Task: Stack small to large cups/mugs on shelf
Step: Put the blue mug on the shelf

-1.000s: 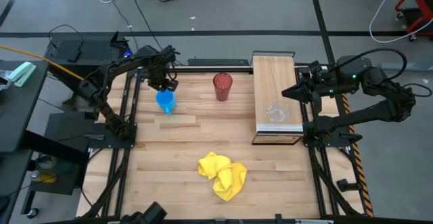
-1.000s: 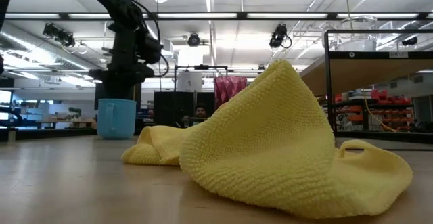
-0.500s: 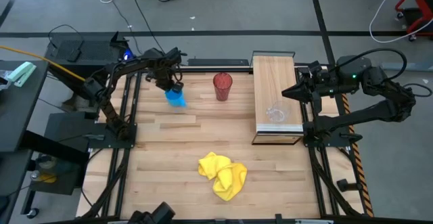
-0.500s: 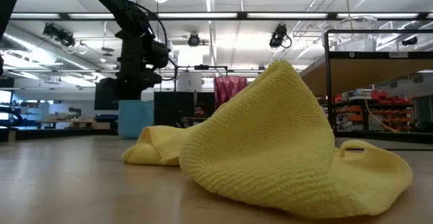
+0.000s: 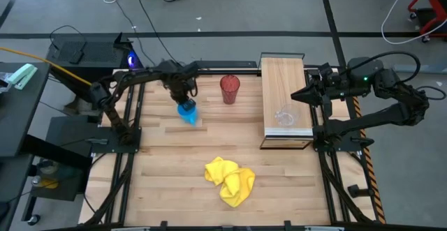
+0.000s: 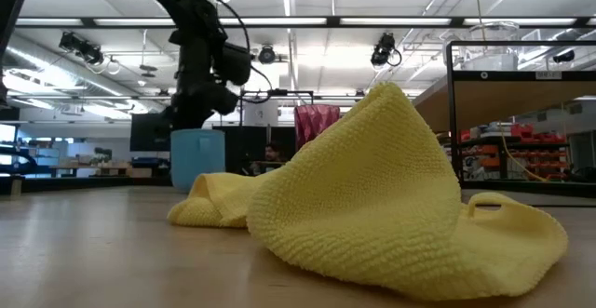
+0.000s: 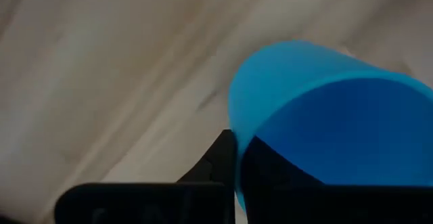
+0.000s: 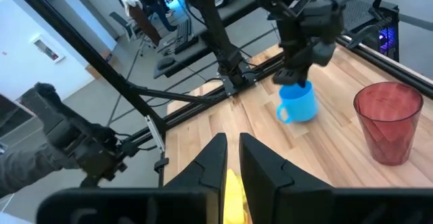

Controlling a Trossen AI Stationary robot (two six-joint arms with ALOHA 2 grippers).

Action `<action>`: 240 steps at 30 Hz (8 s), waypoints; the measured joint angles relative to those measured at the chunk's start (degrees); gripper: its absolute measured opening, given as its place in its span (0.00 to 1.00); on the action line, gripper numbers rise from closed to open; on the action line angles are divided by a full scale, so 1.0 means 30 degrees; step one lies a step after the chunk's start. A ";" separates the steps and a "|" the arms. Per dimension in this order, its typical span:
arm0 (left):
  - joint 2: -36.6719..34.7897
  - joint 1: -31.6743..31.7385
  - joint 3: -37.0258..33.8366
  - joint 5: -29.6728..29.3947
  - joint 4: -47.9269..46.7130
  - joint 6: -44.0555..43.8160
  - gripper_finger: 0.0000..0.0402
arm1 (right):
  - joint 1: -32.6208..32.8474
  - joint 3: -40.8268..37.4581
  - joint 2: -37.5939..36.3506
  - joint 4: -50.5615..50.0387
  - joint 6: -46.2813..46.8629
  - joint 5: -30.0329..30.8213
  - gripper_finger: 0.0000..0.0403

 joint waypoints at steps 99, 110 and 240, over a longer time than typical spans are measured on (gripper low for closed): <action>-0.0488 -1.1148 1.1081 -0.1469 -0.9848 -0.9543 0.32 | 0.3400 0.0002 0.5384 -0.4432 -0.4030 -0.4226 0.12; -0.2437 -1.7009 0.4199 -0.0428 -0.6322 -1.9038 0.28 | 0.3170 0.0002 0.5746 -0.3143 -0.5405 -0.4226 0.12; -0.4230 -1.2511 -0.4779 -0.9129 0.7613 -2.2640 0.06 | -0.1766 0.0119 1.8716 0.7080 0.1858 0.0938 0.33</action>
